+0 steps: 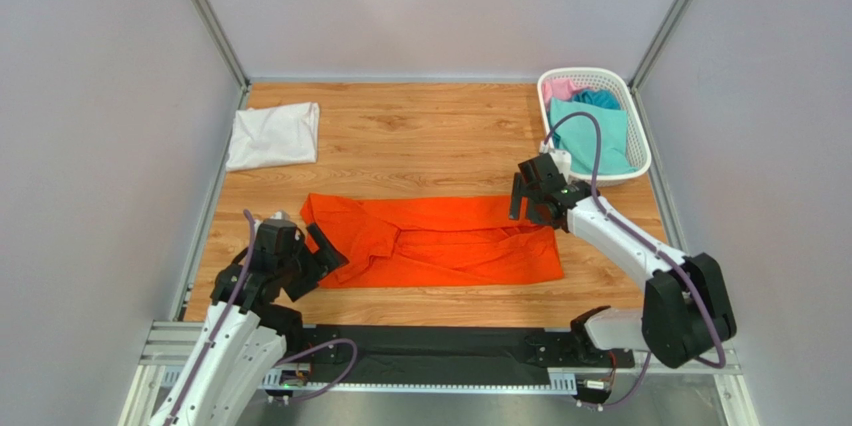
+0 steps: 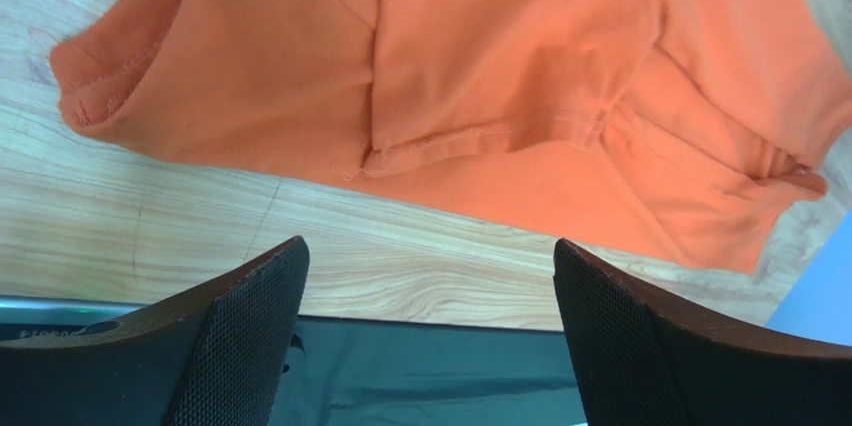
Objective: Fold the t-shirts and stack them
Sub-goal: Fold the tshirt
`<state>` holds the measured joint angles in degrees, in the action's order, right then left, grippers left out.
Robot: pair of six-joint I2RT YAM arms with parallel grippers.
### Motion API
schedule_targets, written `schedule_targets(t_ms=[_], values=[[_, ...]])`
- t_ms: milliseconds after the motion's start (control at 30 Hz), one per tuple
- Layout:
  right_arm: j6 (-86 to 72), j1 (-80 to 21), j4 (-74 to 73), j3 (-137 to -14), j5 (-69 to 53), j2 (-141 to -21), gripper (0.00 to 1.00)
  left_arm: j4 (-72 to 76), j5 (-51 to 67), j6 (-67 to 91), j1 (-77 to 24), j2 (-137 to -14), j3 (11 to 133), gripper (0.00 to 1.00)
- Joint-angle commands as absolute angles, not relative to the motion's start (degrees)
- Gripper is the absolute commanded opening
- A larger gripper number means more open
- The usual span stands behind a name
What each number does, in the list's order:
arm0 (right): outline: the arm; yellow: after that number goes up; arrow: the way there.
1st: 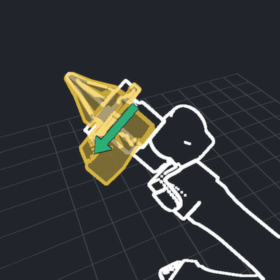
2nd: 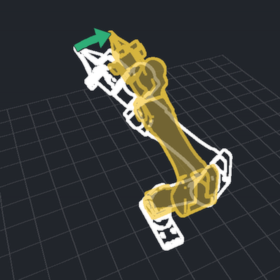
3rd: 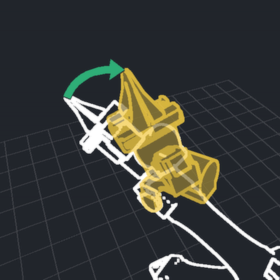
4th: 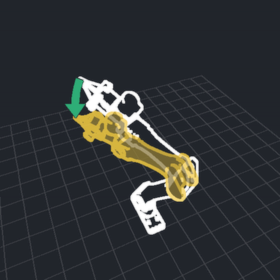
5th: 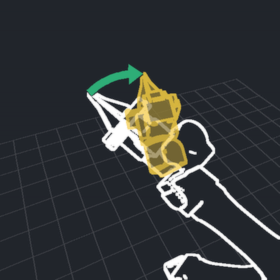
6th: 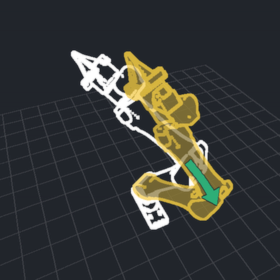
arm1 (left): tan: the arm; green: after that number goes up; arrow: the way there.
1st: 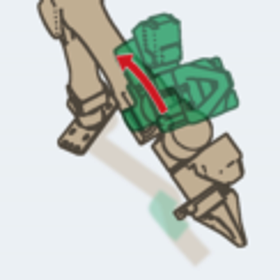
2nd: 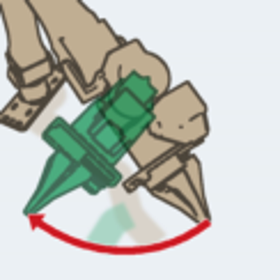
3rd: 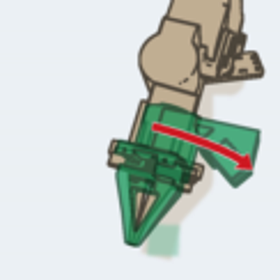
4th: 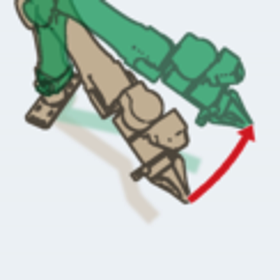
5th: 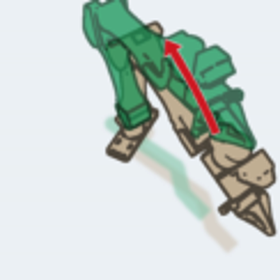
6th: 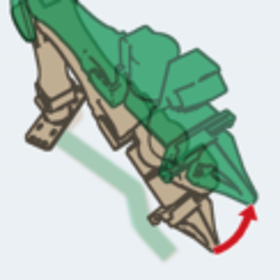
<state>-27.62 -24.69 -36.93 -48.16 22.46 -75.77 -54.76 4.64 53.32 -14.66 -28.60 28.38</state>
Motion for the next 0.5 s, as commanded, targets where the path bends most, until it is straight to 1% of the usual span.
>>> schedule_targets(t_ms=[0,67,100,133,267,300,367,400,467], values=[[-25.59,-26.27,-35.61,-51.24,14.55,-71.37,1.00,-56.69,4.40,53.00,-14.85,-28.21,33.74,1.00],[-24.09,-27.50,-34.37,-51.68,10.48,-71.02,1.00,-54.15,3.17,51.60,-14.85,-30.66,35.59,1.00],[-22.86,-27.42,-32.80,-51.85,5.93,-71.10,1.00,-52.84,3.34,51.16,-14.85,-32.15,36.38,1.00],[-22.68,-27.42,-32.17,-51.94,5.02,-71.45,1.00,-49.43,4.91,50.11,-14.85,-35.56,36.73,1.00],[-22.15,-27.33,-31.55,-53.61,6.85,-75.65,1.00,-41.24,9.31,49.22,-14.85,-46.82,37.79,1.00],[-21.80,-27.42,-31.12,-54.22,6.94,-76.63,1.00,-37.74,10.19,49.22,-14.85,-51.37,37.53,1.00],[-21.53,-27.42,-29.89,-54.75,6.68,-79.09,1.00,-34.03,12.38,49.57,-14.85,-55.88,36.92,1.00],[-21.36,-27.42,-29.36,-54.93,6.59,-81.54,1.00,-30.53,12.74,49.66,-14.94,-60.34,36.65,1.00],[-21.18,-27.33,-28.31,-55.98,6.33,-84.62,1.00,-27.88,12.48,49.84,-15.03,-64.93,37.00,1.00]])
